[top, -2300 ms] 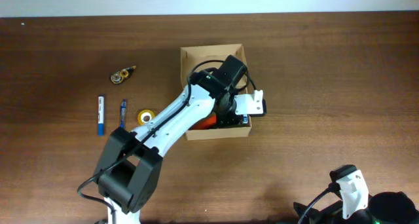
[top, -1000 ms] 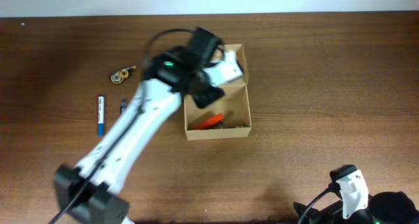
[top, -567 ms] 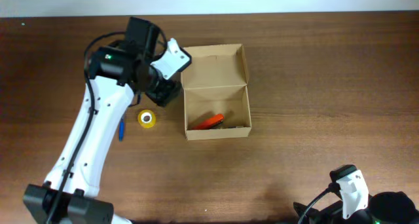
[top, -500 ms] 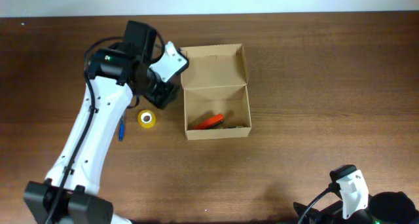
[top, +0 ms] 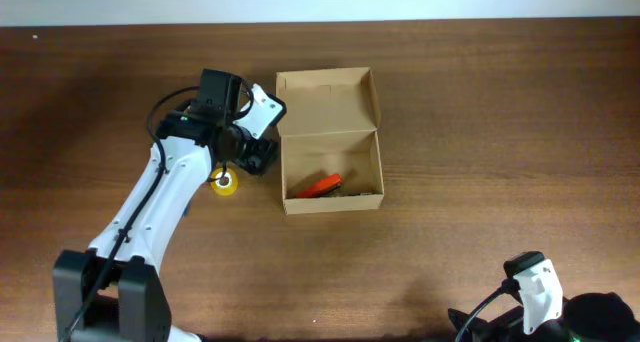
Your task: Pack container
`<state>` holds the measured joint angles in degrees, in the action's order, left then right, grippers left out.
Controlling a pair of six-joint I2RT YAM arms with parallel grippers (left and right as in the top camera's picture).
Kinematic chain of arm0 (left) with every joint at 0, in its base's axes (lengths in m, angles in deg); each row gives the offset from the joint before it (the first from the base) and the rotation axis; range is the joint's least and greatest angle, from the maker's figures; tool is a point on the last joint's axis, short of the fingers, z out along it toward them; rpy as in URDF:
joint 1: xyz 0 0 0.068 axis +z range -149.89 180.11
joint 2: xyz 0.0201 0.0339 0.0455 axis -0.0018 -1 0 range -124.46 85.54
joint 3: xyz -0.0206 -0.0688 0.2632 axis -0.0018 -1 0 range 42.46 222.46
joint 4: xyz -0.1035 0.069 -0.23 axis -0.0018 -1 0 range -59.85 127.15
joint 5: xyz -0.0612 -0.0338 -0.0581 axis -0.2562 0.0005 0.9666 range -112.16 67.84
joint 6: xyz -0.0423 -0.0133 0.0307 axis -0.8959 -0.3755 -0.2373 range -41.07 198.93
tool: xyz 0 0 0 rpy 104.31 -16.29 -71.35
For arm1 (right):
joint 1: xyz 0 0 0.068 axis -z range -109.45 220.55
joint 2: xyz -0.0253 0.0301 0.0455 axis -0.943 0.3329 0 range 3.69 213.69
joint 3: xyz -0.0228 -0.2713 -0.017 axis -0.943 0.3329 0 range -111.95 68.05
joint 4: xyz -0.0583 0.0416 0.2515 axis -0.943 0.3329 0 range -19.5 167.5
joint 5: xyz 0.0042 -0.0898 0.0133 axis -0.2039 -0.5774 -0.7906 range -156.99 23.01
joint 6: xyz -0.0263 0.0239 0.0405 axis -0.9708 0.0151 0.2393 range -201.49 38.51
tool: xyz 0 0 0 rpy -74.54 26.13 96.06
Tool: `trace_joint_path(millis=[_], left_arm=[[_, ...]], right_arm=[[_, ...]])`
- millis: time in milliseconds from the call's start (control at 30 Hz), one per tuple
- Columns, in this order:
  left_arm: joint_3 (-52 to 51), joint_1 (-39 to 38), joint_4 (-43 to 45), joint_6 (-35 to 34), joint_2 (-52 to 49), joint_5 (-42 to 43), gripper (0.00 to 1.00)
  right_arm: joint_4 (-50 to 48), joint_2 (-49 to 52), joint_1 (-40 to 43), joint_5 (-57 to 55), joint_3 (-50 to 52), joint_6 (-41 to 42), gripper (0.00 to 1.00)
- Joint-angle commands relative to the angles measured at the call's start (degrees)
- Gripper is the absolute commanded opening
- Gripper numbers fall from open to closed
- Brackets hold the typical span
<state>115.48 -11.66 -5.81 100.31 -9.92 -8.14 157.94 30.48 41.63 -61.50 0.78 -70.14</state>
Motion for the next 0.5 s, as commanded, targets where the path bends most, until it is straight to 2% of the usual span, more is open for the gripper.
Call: trace_joint_path(millis=[0,67,167,300,467], left_arm=[[-2.29,0.76,3.06,-1.25,0.55,1.16,0.65],[-3.56,0.76,5.49,-1.22,0.52,1.03,0.67],[-5.01,0.74,8.66,-1.22,0.02,1.03,0.74],[-5.57,0.74,10.32,-1.22,-1.68,0.28,0.76],[-5.57,0.85,10.29,-3.91,-4.94,-5.31,0.76]], right_arm=[[-0.02,-0.24,-0.26,0.31,0.26,-0.42,0.99],[-0.02,-0.24,-0.26,0.31,0.26,-0.42,0.99],[-0.02,-0.24,-0.26,0.31,0.26,-0.42,0.99],[-0.02,-0.24,-0.26,0.31,0.26,-0.42,0.99],[-0.02,-0.24,-0.26,0.31,0.26,-0.42,0.99]])
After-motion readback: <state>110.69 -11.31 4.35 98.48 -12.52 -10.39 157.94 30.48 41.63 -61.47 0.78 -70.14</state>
